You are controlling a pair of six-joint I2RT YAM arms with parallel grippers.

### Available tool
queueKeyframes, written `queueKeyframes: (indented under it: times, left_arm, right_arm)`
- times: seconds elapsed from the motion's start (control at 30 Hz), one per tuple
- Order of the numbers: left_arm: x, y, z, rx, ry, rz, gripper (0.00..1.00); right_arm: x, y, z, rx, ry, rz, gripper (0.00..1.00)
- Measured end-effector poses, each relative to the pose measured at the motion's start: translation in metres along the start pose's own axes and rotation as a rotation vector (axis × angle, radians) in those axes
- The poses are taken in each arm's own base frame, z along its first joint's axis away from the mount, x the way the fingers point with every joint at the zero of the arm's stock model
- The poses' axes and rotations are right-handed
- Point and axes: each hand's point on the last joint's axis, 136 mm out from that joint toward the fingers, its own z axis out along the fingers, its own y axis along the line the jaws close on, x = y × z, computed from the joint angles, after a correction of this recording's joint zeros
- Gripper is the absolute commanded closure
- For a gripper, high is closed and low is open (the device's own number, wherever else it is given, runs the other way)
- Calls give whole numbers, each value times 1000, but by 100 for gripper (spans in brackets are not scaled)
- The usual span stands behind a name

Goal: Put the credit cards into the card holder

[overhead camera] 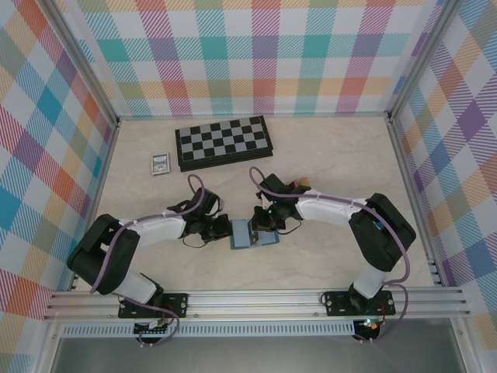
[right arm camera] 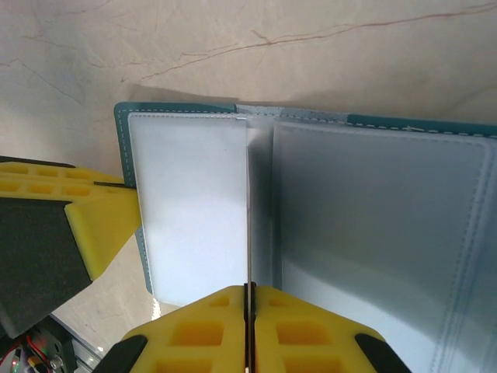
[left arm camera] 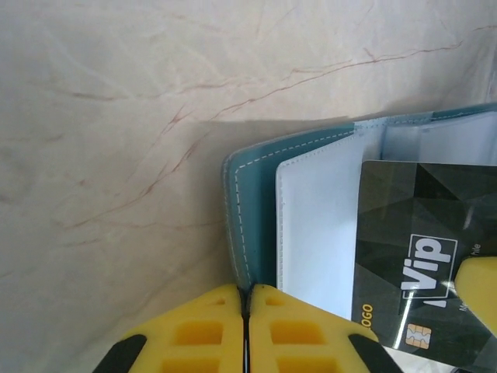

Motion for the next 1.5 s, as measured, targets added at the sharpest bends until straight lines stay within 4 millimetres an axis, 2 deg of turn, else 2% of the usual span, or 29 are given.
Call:
queueKeyframes:
  times: [0.27,0.7,1.1,1.5]
  left_arm:
    - [-4,-7,11,11,39,50,96]
    - [-4,-8,13,1,56,63,98]
    - [-4,-8,13,-18,41,75,99]
    - [-4,-8,13,-20,38,67,100]
  right_arm:
    - [1,-22,-6,-56,-28,43,91]
    - [-5,-13,1,-159,-44,57,91]
    - [0,-13,6,-218,-43,44,90]
    - [5,-15,16,-230,-10,75,81]
